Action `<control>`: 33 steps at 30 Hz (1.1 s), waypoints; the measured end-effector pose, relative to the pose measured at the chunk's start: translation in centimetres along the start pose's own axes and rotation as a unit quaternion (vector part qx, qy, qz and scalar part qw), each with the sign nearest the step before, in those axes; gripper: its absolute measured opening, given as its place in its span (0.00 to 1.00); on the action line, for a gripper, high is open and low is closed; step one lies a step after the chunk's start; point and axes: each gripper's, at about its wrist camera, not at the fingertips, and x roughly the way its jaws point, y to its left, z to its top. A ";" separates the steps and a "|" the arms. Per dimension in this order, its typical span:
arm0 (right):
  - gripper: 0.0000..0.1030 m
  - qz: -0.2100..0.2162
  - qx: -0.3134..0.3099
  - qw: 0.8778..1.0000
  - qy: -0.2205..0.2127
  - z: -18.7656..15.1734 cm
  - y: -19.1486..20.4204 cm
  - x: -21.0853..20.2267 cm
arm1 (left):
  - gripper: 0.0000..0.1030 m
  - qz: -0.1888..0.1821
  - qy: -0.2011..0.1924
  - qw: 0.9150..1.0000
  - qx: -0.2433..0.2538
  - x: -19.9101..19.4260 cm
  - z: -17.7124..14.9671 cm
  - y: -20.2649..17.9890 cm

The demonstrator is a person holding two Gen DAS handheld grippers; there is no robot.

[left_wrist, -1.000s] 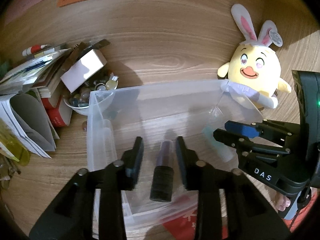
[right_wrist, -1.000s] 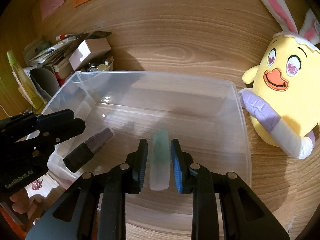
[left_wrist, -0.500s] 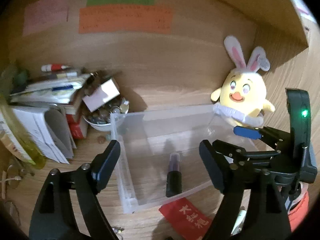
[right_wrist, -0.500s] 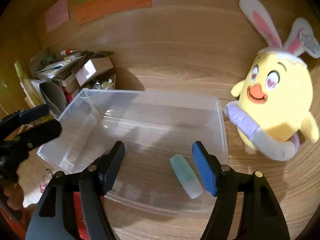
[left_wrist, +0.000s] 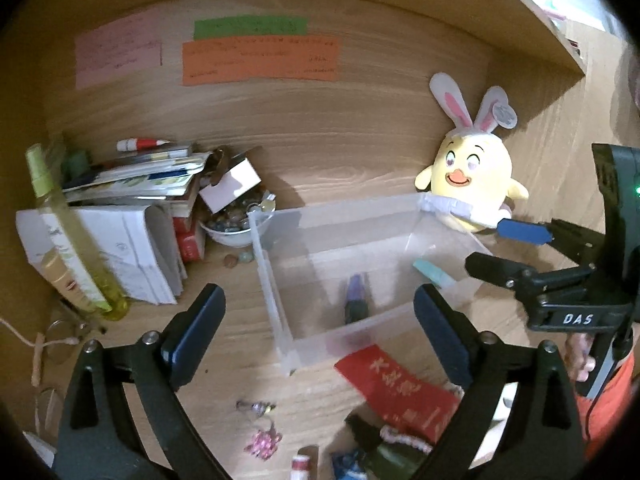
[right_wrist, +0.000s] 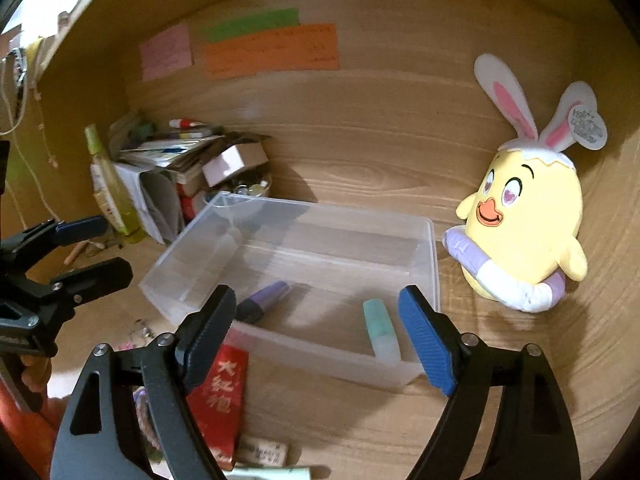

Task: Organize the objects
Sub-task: 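Withdraw both open tools from the box back toward the desk items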

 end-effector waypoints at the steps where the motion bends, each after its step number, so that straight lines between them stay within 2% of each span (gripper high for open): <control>1: 0.79 0.001 -0.003 1.000 -0.002 -0.2 0.1 -0.3 | 0.94 0.000 0.001 1.000 0.000 -0.2 -0.3 0.1; 11: 0.79 0.008 -0.018 1.000 -0.005 -3.0 1.0 -2.7 | 0.94 0.013 0.019 1.000 0.005 -1.6 -3.1 1.2; 17: 0.79 0.002 -0.023 1.000 0.001 -5.1 1.2 -3.5 | 0.94 0.021 0.048 0.999 -0.003 -0.9 -5.0 2.5; 20: 0.79 0.003 -0.018 1.000 0.009 -6.5 1.0 -3.7 | 0.94 0.035 0.062 0.997 -0.007 -0.4 -6.0 3.3; 25: 0.79 0.003 -0.003 0.999 0.034 -8.6 0.5 -3.3 | 0.94 0.039 0.086 0.995 -0.029 0.1 -7.7 4.6; 33: 0.79 0.009 0.023 0.998 0.064 -11.3 -0.1 -2.8 | 0.94 0.048 0.121 0.991 -0.034 1.3 -9.9 5.3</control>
